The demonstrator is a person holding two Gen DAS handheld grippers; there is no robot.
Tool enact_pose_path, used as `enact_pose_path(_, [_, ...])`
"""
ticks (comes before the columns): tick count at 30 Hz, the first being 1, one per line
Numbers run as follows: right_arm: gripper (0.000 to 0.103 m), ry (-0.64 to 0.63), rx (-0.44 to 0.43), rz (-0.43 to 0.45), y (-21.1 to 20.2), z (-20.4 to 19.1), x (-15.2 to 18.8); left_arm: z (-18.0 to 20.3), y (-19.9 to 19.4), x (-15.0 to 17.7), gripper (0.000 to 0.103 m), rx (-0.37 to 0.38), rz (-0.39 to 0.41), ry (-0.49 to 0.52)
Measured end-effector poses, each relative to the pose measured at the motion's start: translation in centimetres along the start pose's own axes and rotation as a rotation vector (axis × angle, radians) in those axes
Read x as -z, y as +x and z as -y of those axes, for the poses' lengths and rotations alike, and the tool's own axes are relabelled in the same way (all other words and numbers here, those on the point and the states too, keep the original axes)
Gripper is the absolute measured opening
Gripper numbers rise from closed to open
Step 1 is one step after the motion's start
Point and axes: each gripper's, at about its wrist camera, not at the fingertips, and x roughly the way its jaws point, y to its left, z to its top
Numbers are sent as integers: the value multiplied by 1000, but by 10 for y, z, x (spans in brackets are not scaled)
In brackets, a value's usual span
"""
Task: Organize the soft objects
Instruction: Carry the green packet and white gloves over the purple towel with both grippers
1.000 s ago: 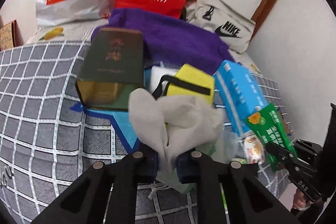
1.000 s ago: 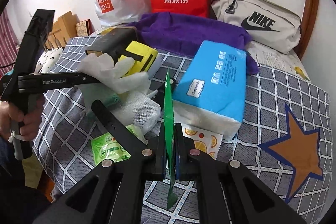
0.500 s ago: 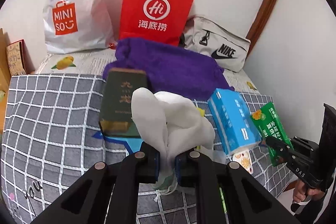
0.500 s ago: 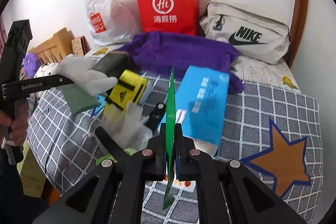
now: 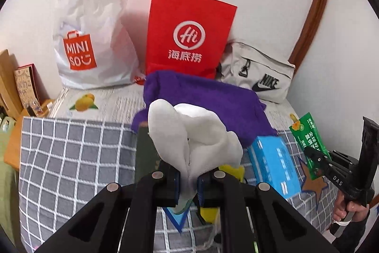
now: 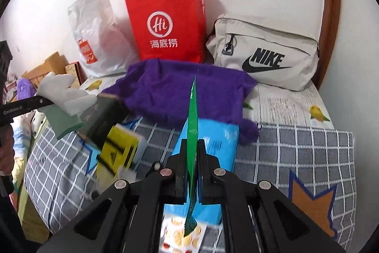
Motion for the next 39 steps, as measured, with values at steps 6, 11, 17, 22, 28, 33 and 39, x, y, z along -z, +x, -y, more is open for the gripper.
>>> enact_pose_path(6, [6, -1, -9, 3, 22, 4, -32, -8, 21, -26, 11, -21, -1, -14])
enact_pose_path(11, [6, -9, -13, -3, 44, 6, -57, -10, 40, -46, 11, -22, -7, -5])
enact_pose_path(17, [6, -10, -8, -23, 76, 14, -80, -13, 70, -65, 11, -23, -35, 5])
enact_pose_path(22, [6, 4, 6, -57, 103, 25, -93, -14, 95, -77, 11, -26, -61, 13])
enact_pose_path(28, [6, 15, 4, -115, 142, 35, -103, -13, 133, -92, 11, -50, -102, 35])
enact_pose_path(33, [6, 0, 10, -150, 170, 39, -107, -10, 169, -103, 11, -45, -142, 54])
enact_pose_path(39, [6, 8, 3, -188, 193, 48, -110, -6, 209, -116, 11, -59, -186, 71])
